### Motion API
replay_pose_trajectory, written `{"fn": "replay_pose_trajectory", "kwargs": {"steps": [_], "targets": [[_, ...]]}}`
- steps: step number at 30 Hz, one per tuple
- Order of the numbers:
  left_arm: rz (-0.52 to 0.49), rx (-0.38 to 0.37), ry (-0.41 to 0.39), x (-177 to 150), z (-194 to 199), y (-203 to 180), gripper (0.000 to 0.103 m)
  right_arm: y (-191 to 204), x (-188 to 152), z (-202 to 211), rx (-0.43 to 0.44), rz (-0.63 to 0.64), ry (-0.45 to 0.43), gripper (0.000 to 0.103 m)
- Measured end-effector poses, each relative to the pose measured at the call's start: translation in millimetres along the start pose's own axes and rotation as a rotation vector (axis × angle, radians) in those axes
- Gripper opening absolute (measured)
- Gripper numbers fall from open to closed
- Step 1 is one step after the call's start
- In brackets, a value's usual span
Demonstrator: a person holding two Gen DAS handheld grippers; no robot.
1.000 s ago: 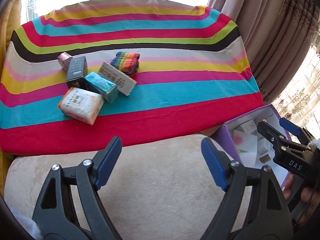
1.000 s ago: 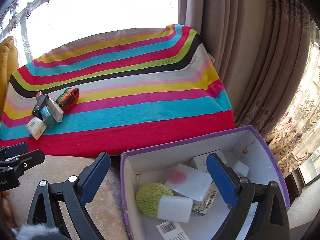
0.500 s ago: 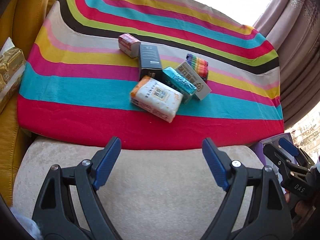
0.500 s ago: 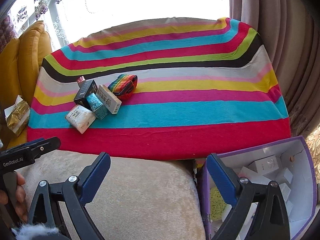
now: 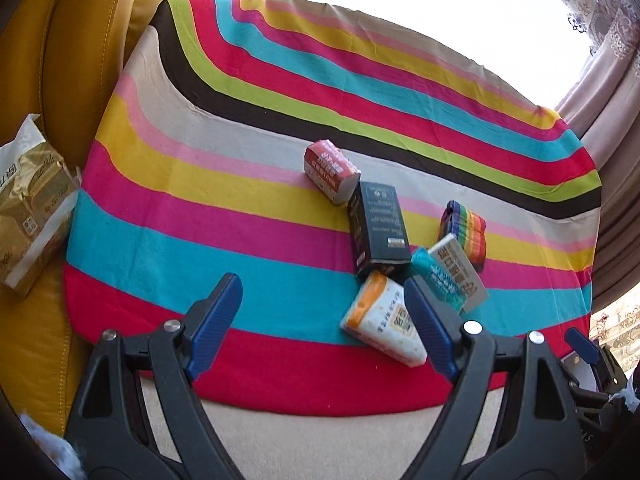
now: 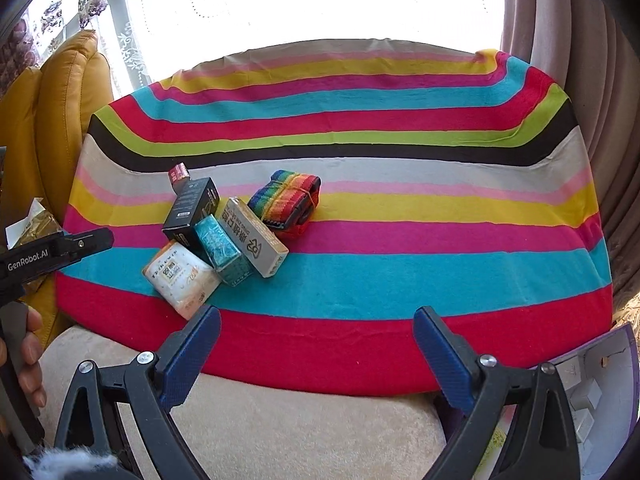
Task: Organize objects
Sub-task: 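Grasp the red printed box with the left gripper while the right grasps the rainbow strap bundle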
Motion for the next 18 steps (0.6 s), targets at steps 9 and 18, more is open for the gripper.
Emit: {"fn": "replay_pose_trajectory", "kwargs": {"steps": [9,18], "targets": [[0.109,-0.033,0.08,59.8,-60.4,1.9,0.085,-1.4,52.2,-35.8,0.021,-0.053,-0.013,0.098],[0.211,-0.004,0.223,77.4,-128.5,0.4,0.073,-0.9,82.6,-86.4,0.031,-0.113,0.042,0.098]]}}
Point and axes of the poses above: each gripper's, at about its wrist camera, not at the fingertips, and z roughly against the way its jaws point, y to its left, x to its top, the point moved 8 cm from there along -z, roughly the way its jaws point, and after that the axes turned 8 degrees about x, right-handed, at the moved point
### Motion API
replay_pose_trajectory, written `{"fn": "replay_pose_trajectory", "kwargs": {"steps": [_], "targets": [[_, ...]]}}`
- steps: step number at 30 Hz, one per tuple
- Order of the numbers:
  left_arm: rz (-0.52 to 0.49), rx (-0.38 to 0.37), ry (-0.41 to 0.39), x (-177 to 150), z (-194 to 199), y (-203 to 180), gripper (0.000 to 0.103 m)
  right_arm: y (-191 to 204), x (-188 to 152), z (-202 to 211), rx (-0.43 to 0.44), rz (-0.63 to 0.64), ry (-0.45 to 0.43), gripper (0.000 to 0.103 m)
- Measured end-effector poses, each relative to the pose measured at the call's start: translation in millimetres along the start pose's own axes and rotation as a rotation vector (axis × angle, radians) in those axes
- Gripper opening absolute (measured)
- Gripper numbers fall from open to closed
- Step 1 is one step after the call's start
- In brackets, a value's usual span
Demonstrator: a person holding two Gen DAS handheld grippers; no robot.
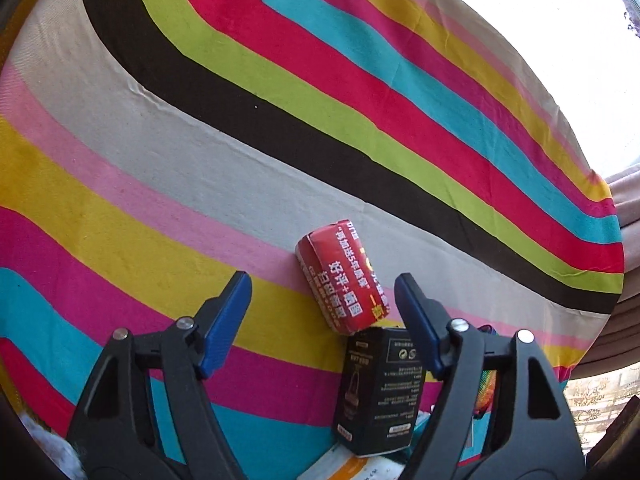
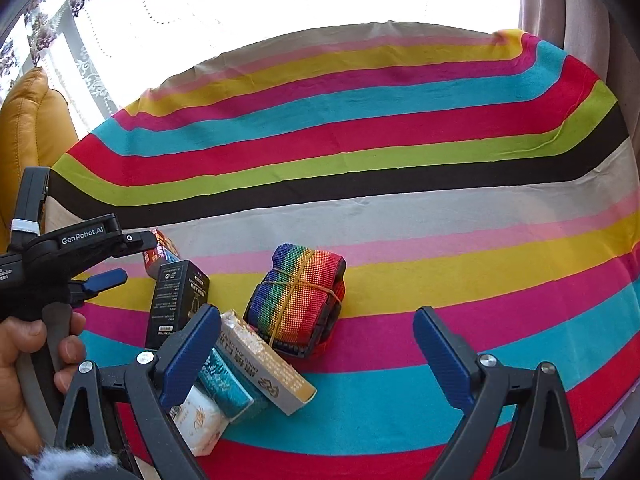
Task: Organize objects
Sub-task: 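Grasp the red printed box with the left gripper while the right grasps the rainbow strap bundle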
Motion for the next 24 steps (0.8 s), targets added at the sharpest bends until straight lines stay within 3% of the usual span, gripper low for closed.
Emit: {"fn": "replay_pose_trajectory", "kwargs": {"steps": [6,13,16,19,24], "targets": [[-0.051,-0.013,0.021,-4.3,-17.1,-8.4,0.032,4.5,8.0,-33.7,-0.035,0.013,0.037,0.098],[-0.078,-0.041,-0.094,-2.7,6.9,-8.6,0.032,1.4,9.9,-62.3,-0.085,0.019,0.06,0.098],[-0.108,-0.038,-0.152,-7.5,24.3,-10.2,0.032,1.4,10.1,-67.2,-0.107,0.053,0.056,0.086],[-0.128,-0.033,-0.203,-10.2,39.3,-9.9,0.032,4.9,10.7,-70.5,-0.06,0.059,0.05,0.072],[-0.173,-0.023,-0.274,-21.9,59.5,-15.5,0.032,6.6,13.5,-59.2,-0.086,0.083,-0.013,0.059]]}}
Point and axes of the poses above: each gripper's, at about its wrist camera, not at the fingertips, and z roughly against the way its jaws point, y to its left, x to its top, the point moved 8 cm from there along -z, roughly the way its jaws point, and after that the axes turned 8 degrees about x, right-handed, at the moved point
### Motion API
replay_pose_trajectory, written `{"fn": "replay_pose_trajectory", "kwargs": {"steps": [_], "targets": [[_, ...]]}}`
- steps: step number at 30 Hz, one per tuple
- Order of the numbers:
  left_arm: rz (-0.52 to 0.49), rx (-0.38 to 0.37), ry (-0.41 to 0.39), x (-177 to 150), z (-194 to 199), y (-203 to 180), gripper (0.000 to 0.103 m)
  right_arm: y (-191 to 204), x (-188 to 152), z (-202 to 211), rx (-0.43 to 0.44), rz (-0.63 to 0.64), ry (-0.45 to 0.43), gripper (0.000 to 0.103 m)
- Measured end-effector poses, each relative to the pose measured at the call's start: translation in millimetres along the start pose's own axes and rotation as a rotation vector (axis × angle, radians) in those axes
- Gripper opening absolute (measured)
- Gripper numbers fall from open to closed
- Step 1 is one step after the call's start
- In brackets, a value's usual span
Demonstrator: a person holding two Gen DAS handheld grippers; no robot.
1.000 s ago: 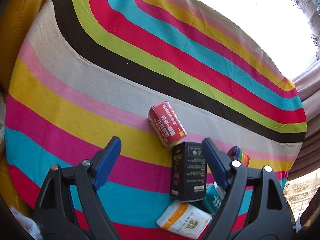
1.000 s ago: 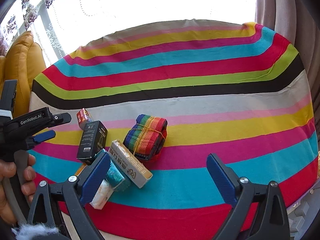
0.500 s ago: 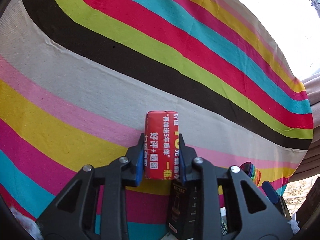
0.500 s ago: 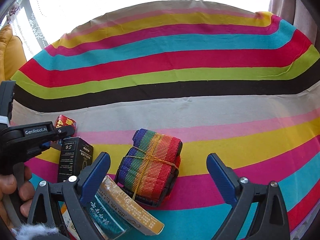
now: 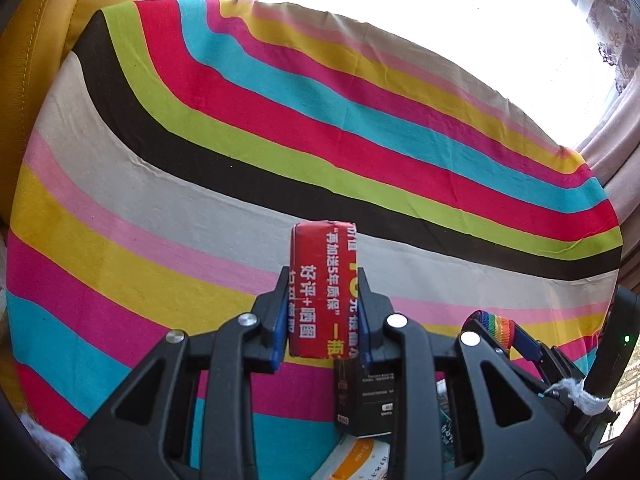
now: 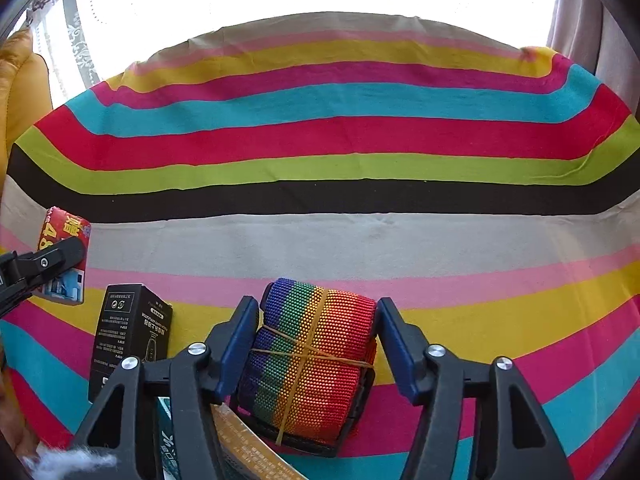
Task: Organize objects
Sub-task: 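Grasp the red printed box with the left gripper while the right grasps the rainbow strap bundle, then carry the red box and rainbow bundle into the storage box and release them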
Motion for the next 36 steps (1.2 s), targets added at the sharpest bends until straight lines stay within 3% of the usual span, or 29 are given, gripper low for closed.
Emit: {"fn": "replay_pose_trajectory", "kwargs": {"steps": [8,17,36], "targets": [[-0.065,-0.02,-0.055,-21.7,29.0,-20.5,0.032,-6.3,-4.6,22.2,-0.038,-0.003,-0.049,0.059],[-0.094,-0.043,-0.052,-61.9,58.5,-34.0,0.032,-7.3,-24.6,62.8,-0.047,-0.007,-0.095,0.059],[-0.137,-0.069,0.03,-143.2,103.0,-51.8,0.032,-24.0,-98.6,142.4,-0.019,-0.024,-0.101,0.059]]}}
Point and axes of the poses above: each gripper's, at about its wrist camera, not at the fingertips, and z roughly against the way its jaws point, y to its left, x to its top, the point moved 8 cm from there along -z, roughly the way its jaws point, and after that the axes turned 8 degrees about x, right-handed, at the moved point
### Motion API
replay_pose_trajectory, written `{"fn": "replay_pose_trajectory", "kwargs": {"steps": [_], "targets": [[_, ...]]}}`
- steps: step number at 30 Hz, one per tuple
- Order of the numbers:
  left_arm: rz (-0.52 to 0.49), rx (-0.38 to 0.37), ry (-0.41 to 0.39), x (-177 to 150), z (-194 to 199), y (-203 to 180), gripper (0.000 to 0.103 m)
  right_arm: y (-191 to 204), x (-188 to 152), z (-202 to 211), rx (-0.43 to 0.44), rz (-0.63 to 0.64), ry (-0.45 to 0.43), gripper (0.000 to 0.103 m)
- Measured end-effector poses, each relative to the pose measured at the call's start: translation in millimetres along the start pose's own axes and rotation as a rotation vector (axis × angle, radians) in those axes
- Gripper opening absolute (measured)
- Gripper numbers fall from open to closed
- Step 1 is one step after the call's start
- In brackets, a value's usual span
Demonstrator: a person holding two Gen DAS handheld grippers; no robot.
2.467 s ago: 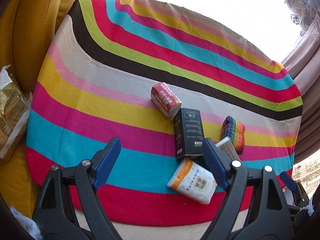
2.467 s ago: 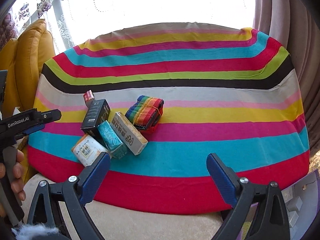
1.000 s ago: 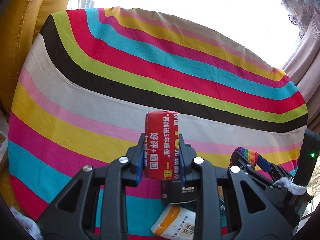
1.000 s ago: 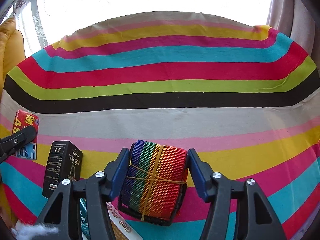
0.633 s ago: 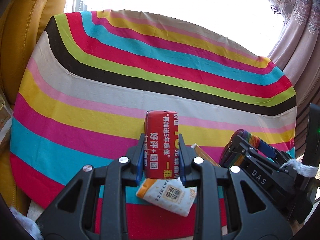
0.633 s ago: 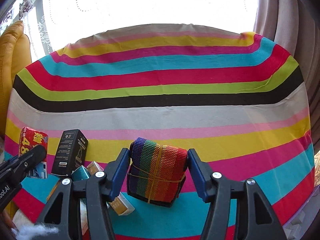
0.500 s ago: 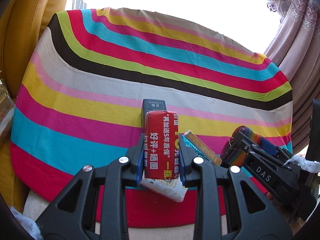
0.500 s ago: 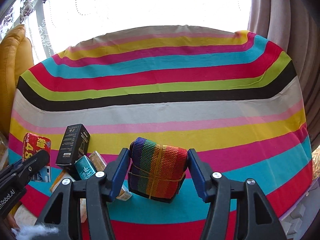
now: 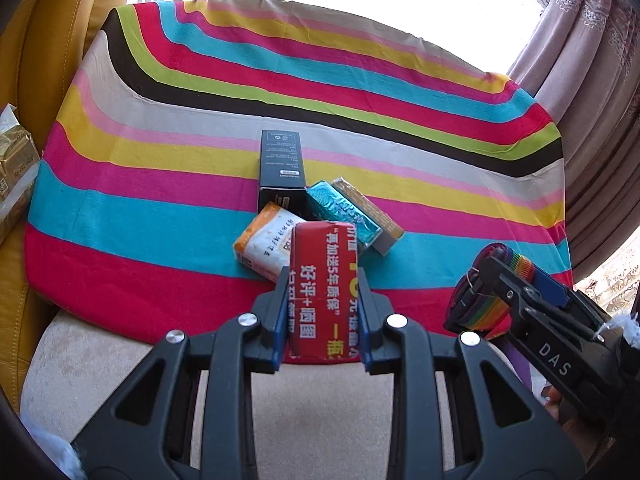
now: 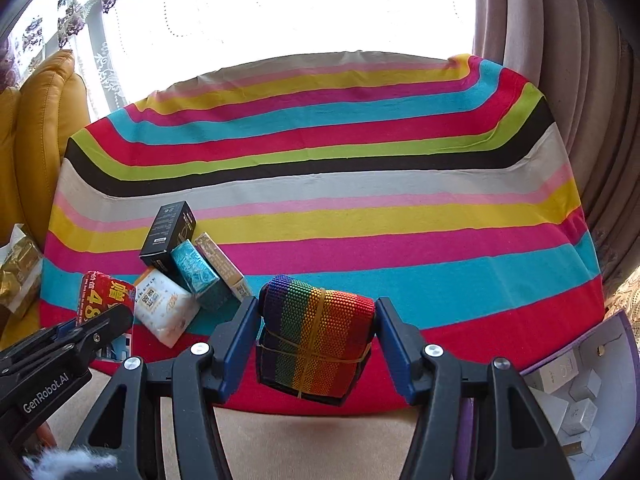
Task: Organize objects
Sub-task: 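Carry the red box and rainbow bundle into the storage box and release them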
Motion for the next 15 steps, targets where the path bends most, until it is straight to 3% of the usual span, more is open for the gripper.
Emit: {"fn": "replay_pose_trajectory", "kwargs": {"steps": [15], "targets": [[-0.072,-0.027,0.032,-31.0,12.3,-33.1,0.032,-16.7,-31.8,35.1,-0.002,-0.001,0.003,0.059]]}}
Point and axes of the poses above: each gripper's, at about its wrist camera, not at the fingertips, and z roughly against the way its jaws point, y to its left, x to its top, the point moved 8 cm from there along -z, roughly the way its jaws point, and after that the axes turned 8 degrees about x, right-handed, at the moved point
